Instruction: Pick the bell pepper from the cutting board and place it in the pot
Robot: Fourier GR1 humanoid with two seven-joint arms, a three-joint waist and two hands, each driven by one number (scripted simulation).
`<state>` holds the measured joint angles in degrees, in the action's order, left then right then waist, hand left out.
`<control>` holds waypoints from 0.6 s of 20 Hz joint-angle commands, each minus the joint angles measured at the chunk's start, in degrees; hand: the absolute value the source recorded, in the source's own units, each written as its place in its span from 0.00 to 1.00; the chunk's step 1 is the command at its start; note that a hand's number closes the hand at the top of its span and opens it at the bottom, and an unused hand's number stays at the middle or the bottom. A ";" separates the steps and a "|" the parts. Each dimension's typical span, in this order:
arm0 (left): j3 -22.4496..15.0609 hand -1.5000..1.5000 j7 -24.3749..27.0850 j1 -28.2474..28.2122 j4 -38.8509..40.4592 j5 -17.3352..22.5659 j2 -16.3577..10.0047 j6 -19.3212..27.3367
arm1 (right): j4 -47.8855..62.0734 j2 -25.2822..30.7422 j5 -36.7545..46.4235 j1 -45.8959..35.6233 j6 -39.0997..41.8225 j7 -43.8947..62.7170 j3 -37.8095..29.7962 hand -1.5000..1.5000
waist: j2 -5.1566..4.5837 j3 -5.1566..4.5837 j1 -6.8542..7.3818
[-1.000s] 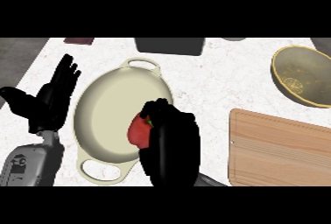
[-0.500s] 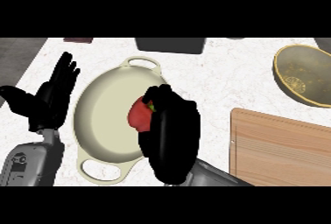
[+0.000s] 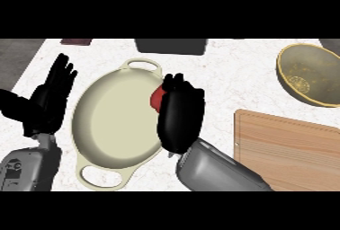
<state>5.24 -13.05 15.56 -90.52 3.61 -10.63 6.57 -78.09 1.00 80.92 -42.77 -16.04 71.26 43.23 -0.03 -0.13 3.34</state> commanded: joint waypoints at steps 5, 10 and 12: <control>0.52 0.50 0.57 1.13 0.67 0.12 -0.27 -0.21 | 10.96 -0.95 -3.61 -2.01 -3.74 12.60 -0.57 1.00 | -0.60 0.10 -0.14; 0.15 0.50 -0.66 -0.60 -1.64 0.49 -0.39 -0.65 | 9.86 -0.96 -11.75 3.18 -11.43 9.33 -6.47 0.00 | -0.63 0.23 0.83; 0.18 0.50 -0.25 0.92 -0.83 0.13 -0.10 -0.09 | 11.29 -0.96 -15.73 3.68 -15.93 4.82 -6.96 0.00 | -0.95 0.25 0.68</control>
<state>5.57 -13.58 16.21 -91.17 3.90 -10.99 6.29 -68.43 0.88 70.87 -40.29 -22.10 67.47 37.67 -0.74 0.06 3.75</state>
